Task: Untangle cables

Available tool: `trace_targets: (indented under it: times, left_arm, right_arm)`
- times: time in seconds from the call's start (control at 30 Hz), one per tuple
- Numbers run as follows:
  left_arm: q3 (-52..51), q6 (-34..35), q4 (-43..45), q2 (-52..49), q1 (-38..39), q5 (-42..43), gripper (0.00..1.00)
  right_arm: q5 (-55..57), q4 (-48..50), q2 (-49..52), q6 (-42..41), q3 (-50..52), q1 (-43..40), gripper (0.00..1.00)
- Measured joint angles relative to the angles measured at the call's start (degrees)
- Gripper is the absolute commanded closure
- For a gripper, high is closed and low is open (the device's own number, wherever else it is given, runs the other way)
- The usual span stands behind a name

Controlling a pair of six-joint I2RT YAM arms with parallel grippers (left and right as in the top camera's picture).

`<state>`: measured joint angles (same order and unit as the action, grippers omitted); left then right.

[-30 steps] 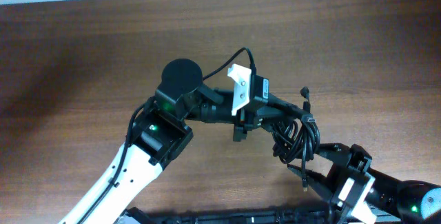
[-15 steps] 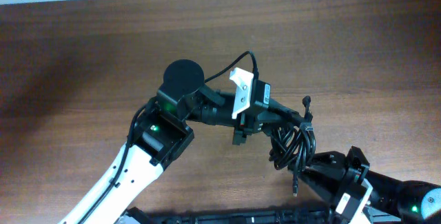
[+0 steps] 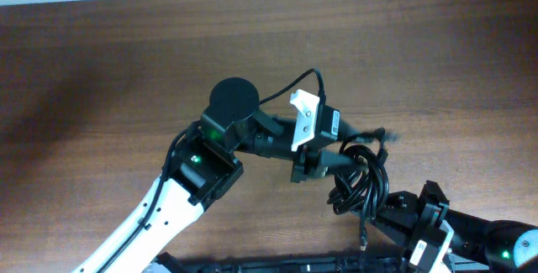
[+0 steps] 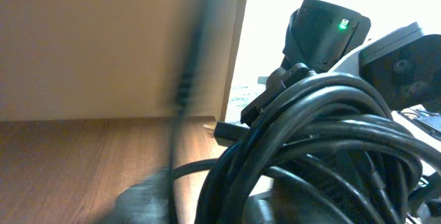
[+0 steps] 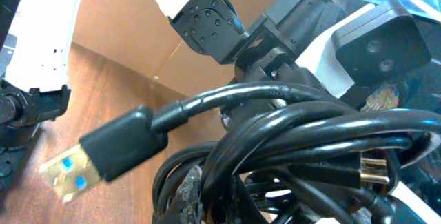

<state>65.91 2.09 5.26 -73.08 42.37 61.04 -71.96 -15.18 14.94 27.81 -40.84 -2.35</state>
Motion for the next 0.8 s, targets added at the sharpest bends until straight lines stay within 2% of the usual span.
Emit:
trace_targets:
  times: [0.1, 0.2, 0.53, 0.8]
  left_arm:
    - [0.0, 0.07, -0.09, 0.0, 0.0, -1.11, 0.01]
    - [0.0, 0.04, -0.96, 0.0, 0.0, -4.26, 0.01]
    - [0.24, -0.46, -11.37, -0.04, 0.0, -25.75, 0.01]
    - [0.24, -4.22, -13.16, 1.53, 0.0, -32.74, 0.01]
  right_arm:
    - [0.11, 0.02, 0.0, -1.18, 0.0, 0.0, 0.96]
    - [3.43, -0.02, 0.0, -6.19, 0.0, 0.0, 0.96]
    - [26.21, -3.45, 0.02, -26.91, 0.0, 0.04, 0.96]
    - [33.05, -3.98, 0.02, -30.77, 0.0, 0.04, 0.96]
